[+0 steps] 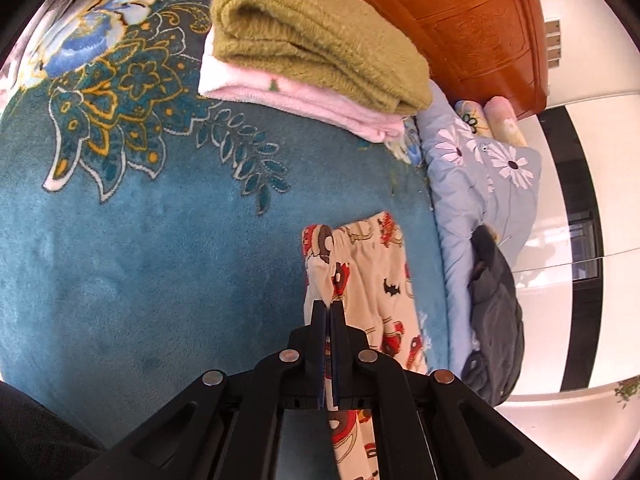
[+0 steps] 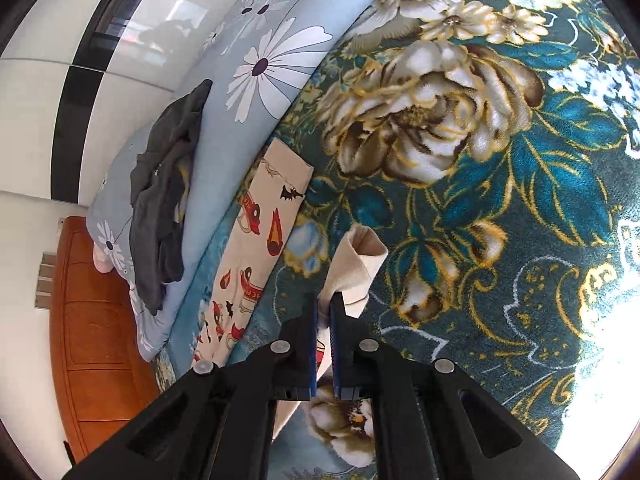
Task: Fold clothes
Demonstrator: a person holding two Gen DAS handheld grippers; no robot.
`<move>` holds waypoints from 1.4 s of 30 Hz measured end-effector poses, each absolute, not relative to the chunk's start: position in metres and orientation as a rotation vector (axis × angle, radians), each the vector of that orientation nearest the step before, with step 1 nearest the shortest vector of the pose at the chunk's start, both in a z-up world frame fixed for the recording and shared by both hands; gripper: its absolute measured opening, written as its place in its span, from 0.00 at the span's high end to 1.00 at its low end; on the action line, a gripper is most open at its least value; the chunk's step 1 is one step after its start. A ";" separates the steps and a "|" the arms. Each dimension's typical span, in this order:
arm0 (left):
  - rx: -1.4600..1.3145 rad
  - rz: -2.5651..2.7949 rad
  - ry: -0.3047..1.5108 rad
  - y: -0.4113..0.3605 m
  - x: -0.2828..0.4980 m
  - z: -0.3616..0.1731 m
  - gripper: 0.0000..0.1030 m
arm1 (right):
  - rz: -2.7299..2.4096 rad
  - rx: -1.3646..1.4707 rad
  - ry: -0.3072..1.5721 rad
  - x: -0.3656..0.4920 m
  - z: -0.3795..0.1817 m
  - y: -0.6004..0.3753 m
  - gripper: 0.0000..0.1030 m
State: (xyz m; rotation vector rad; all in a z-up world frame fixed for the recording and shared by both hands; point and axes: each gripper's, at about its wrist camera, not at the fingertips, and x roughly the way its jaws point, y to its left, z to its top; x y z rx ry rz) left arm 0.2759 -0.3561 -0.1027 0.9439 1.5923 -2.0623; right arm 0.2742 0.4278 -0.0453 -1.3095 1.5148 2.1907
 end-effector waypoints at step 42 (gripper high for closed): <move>1.414 -2.221 1.143 -0.345 0.061 -0.078 0.58 | 2.103 -1.436 1.317 0.023 -0.084 0.430 0.93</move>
